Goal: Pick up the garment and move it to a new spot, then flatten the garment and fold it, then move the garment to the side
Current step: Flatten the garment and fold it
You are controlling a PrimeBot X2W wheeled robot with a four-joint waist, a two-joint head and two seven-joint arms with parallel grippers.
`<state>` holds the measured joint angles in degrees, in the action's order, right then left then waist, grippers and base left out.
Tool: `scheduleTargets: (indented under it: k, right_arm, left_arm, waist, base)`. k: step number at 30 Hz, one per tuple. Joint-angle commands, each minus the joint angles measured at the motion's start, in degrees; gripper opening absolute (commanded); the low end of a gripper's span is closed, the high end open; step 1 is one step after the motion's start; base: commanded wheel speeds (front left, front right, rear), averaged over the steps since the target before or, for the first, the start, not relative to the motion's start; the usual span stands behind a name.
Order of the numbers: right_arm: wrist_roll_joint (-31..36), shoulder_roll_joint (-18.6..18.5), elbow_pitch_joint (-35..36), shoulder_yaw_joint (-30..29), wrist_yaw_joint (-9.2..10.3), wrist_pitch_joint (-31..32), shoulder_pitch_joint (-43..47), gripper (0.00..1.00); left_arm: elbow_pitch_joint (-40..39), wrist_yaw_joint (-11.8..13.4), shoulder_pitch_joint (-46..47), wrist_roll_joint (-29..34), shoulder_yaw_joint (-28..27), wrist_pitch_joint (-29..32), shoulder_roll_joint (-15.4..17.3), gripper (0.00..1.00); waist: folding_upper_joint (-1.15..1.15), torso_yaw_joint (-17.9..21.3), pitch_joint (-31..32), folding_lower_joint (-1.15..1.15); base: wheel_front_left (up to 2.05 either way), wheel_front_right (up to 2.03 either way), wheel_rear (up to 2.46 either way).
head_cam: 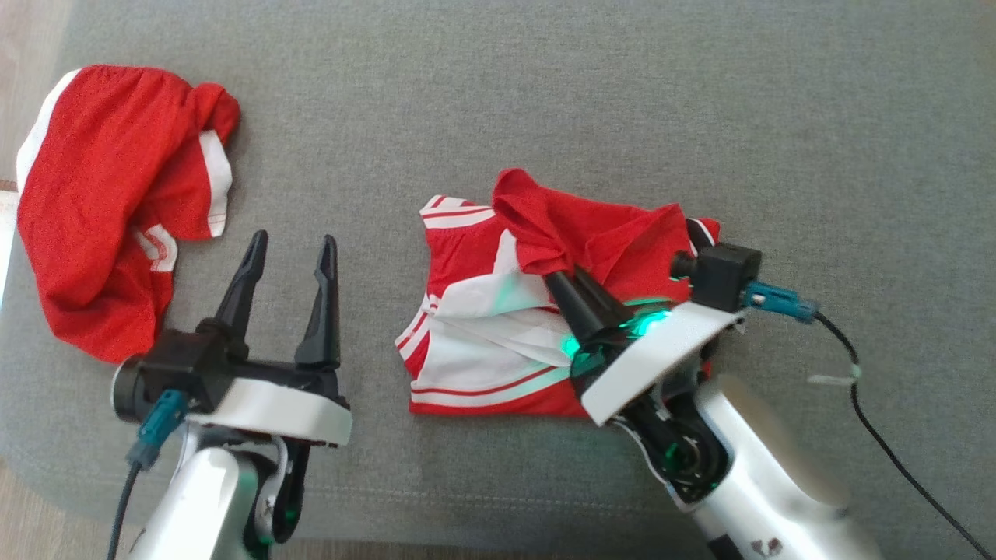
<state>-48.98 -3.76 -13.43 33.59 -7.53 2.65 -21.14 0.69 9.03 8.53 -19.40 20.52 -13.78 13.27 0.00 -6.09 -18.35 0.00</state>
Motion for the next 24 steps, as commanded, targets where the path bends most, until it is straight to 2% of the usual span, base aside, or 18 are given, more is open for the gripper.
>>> scheduleTargets:
  k: [1,2,3,8,11,14,18,24]
  right_arm:
    - [-0.5,0.9,1.4,1.6,0.04,-0.7,-1.3,0.00]
    - [-0.9,0.9,0.5,2.4,0.04,-1.0,-2.0,0.43]
    - [-1.0,0.9,-0.2,3.2,0.04,-1.5,-2.7,1.00]
    - [3.1,0.9,-1.5,4.8,0.04,-5.2,-5.4,1.00]
    - [5.0,0.9,0.4,5.6,0.04,-6.3,-6.3,1.00]
    - [10.0,0.9,3.0,4.7,0.04,-7.9,-7.1,1.00]
    - [18.6,0.4,7.0,-1.0,0.04,-9.6,-6.3,1.00]
    - [26.9,-2.8,14.4,-14.7,0.04,-8.0,0.8,1.00]
  left_arm:
    - [-1.4,-0.1,2.3,-0.1,-1.7,-0.5,0.5,1.00]
    - [-1.4,-0.1,2.4,0.0,-1.6,-0.6,0.5,1.00]
    - [-1.3,-0.1,2.5,0.0,-1.6,-0.6,0.5,1.00]
    - [-1.2,0.0,2.6,-0.2,-2.1,-0.7,1.0,1.00]
    - [-1.2,0.2,2.5,-0.3,-2.3,-0.7,1.3,1.00]
    - [-1.1,0.4,2.3,-0.3,-2.5,-0.7,1.5,1.00]
    - [-1.4,0.8,2.2,-0.2,-2.6,-0.6,1.9,1.00]
    - [-2.5,1.6,2.1,0.2,-3.1,0.0,2.9,1.00]
  waist:
    - [0.00,-0.1,-0.1,0.00]
    - [0.00,-0.1,-0.2,0.00]
    - [0.00,-0.1,-0.3,0.00]
    - [0.00,0.5,-0.2,0.00]
    - [0.00,1.0,0.1,0.00]
    - [0.00,1.6,0.6,0.00]
    - [0.00,2.2,1.4,0.00]
    - [0.00,3.3,2.6,0.00]
  base:
    - [0.00,0.00,0.00]
    - [0.00,0.00,0.00]
    - [0.00,0.00,0.00]
    - [0.00,0.00,0.00]
    - [0.00,0.00,0.00]
    - [0.00,0.00,0.00]
    - [0.00,0.00,0.00]
    - [0.00,0.00,0.00]
